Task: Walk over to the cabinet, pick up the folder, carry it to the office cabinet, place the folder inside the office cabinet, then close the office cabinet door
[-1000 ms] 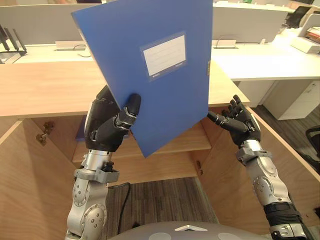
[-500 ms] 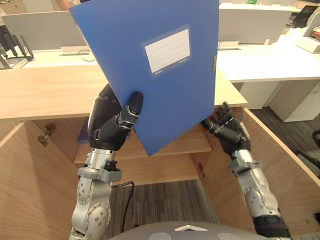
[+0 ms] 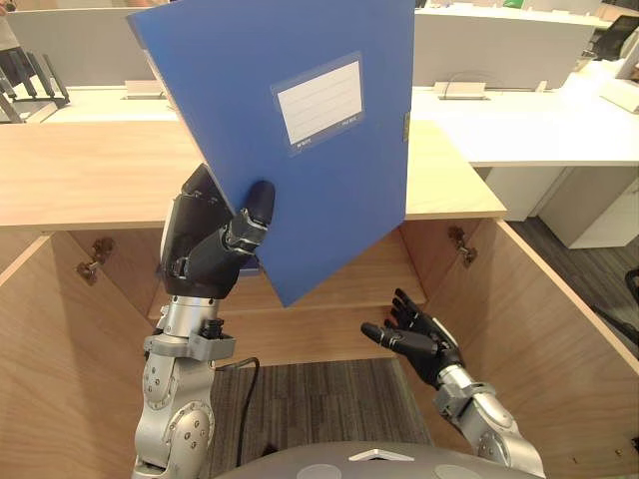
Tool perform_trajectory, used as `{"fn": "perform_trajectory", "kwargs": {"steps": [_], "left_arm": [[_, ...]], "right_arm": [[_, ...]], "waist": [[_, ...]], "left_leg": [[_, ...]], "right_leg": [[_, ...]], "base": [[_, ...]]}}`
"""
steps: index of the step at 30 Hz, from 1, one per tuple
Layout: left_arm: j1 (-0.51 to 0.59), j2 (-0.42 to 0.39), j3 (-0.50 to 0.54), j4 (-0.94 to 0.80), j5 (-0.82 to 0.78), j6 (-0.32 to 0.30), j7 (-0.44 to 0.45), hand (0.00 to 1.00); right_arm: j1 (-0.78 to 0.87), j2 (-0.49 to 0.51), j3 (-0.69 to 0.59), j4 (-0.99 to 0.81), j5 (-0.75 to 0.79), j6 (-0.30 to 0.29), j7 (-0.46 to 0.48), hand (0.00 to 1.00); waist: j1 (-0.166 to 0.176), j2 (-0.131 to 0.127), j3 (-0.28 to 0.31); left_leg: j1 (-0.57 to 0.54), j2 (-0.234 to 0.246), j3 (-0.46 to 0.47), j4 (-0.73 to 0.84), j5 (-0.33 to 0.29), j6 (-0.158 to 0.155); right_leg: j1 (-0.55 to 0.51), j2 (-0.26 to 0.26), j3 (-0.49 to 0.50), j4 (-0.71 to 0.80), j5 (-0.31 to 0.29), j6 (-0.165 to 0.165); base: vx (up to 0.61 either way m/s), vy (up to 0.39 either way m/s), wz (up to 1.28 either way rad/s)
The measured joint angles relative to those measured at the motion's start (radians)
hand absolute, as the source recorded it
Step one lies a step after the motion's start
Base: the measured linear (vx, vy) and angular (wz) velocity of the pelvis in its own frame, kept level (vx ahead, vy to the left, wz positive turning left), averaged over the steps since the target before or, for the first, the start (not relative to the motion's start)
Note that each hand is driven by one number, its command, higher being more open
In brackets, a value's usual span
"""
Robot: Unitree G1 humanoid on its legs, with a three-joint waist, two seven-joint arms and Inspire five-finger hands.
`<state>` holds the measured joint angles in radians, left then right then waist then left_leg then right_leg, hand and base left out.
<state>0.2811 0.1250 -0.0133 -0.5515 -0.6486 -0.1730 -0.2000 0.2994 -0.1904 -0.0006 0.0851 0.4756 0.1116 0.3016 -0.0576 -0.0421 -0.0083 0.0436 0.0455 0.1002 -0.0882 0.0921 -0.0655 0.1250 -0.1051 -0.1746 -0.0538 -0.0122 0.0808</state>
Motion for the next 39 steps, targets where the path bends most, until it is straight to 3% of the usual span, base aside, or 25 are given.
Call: {"fn": "perform_trajectory", "kwargs": {"steps": [4, 8, 12, 17, 28, 39], "left_arm": [[0.002, 0.002, 0.031, 0.0, 0.029, 0.0, -0.001, 0.0], [0.003, 0.01, 0.085, 0.0, 0.032, 0.0, -0.003, 0.0], [0.027, 0.01, 0.164, -0.01, 0.029, 0.0, -0.009, 0.0], [0.042, 0.013, 0.177, -0.011, 0.02, 0.0, -0.031, 0.0], [0.032, 0.041, 0.169, -0.009, -0.019, 0.0, -0.049, 0.0], [-0.089, 0.088, 0.013, 0.028, -0.058, -0.001, -0.069, 0.0]], "right_arm": [[0.002, -0.004, -0.099, -0.096, 0.002, 0.0, 0.005, 1.0], [0.025, -0.016, -0.3, -0.254, 0.065, -0.001, 0.001, 1.0], [0.056, -0.076, -0.485, -0.445, 0.159, -0.049, 0.025, 1.0], [0.04, -0.14, -0.582, -0.515, 0.219, -0.113, 0.076, 1.0], [-0.151, -0.212, -0.497, -0.493, 0.287, -0.149, 0.078, 1.0], [-0.573, -0.399, -0.077, -0.154, 0.32, -0.156, 0.048, 1.0]], "waist": [[0.0, -0.002, 0.001], [-0.001, -0.002, 0.001], [-0.024, -0.006, -0.002], [-0.038, -0.025, -0.022], [-0.037, -0.019, -0.046], [0.007, -0.017, -0.048]], "left_leg": [[0.002, -0.001, 0.003, 0.002, 0.002, 0.006], [0.003, -0.001, 0.005, 0.002, -0.001, 0.007], [0.01, 0.0, 0.014, 0.002, -0.006, 0.007], [0.017, 0.001, 0.028, 0.002, -0.011, 0.004], [0.019, -0.011, 0.031, 0.003, -0.018, 0.009], [0.02, -0.028, 0.008, 0.002, -0.004, 0.027]], "right_leg": [[0.0, -0.001, 0.002, 0.0, 0.0, 0.001], [0.0, -0.001, 0.004, 0.0, 0.0, 0.001], [0.003, -0.001, 0.012, 0.001, -0.001, 0.002], [0.001, -0.002, 0.023, 0.002, -0.005, 0.006], [-0.006, -0.017, 0.026, 0.02, -0.016, 0.014], [0.003, -0.03, 0.007, 0.034, -0.013, 0.021]], "base": [[0.0, 0.0, 0.0], [0.0, 0.0, 0.0], [0.01, -0.008, -0.06], [-0.01, -0.008, -0.08], [-0.01, 0.001, -0.01], [-0.01, 0.004, 0.06]]}}
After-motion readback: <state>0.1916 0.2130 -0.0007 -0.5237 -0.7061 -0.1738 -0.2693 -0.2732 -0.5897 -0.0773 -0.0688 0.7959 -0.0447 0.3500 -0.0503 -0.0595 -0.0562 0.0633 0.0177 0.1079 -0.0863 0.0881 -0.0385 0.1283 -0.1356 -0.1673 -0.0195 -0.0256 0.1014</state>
